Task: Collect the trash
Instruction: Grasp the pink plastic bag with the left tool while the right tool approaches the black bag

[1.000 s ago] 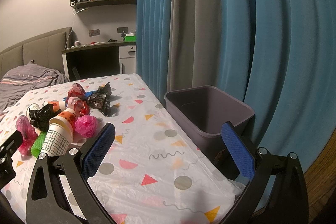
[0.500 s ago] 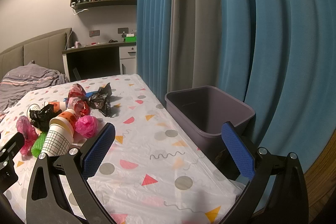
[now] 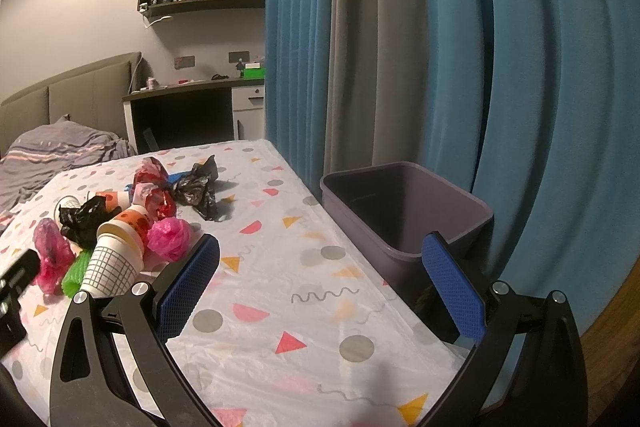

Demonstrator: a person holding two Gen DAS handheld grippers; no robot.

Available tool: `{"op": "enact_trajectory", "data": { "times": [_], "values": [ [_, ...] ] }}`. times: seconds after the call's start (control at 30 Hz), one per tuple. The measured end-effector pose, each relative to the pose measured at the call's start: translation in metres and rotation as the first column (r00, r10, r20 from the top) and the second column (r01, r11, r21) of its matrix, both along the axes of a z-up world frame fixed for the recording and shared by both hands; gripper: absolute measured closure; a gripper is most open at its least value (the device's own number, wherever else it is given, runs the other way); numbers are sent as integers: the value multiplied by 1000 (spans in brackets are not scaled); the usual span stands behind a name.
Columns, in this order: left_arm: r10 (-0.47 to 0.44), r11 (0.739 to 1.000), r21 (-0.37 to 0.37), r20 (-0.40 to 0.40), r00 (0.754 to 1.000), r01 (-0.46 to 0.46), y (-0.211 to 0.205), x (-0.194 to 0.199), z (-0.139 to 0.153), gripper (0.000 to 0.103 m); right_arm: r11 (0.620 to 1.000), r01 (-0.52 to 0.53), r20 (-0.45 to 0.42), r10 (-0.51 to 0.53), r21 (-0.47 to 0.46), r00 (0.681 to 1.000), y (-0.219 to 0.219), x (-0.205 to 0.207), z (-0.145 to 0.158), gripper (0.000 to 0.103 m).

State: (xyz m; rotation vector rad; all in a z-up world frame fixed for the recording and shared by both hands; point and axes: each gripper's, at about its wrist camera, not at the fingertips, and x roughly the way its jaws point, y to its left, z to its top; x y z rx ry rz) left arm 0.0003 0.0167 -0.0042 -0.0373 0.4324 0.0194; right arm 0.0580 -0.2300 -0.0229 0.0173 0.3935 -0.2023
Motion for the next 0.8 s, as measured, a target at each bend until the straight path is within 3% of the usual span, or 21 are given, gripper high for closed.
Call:
{"op": "enact_trajectory", "data": {
  "times": [0.13,0.23,0.43,0.73,0.8],
  "values": [
    [59,998,12,9,998,-59,33,5,-4,8,1000,-28,-6,28,10,1000,5,3,3,5],
    [101,995,-8,1,995,-101,57,12,-5,14,998,-63,1,63,15,998,12,6,0,5],
    [82,997,-7,-55,995,-83,77,40,-14,32,989,-143,-18,144,47,989,31,26,-7,5],
    [52,998,-34,-210,976,-60,83,91,-41,63,972,-227,-39,229,61,973,47,47,-15,9],
    [53,998,-33,-231,972,-62,82,95,-46,79,969,-239,-45,242,62,969,50,52,-15,10]
  ]
}}
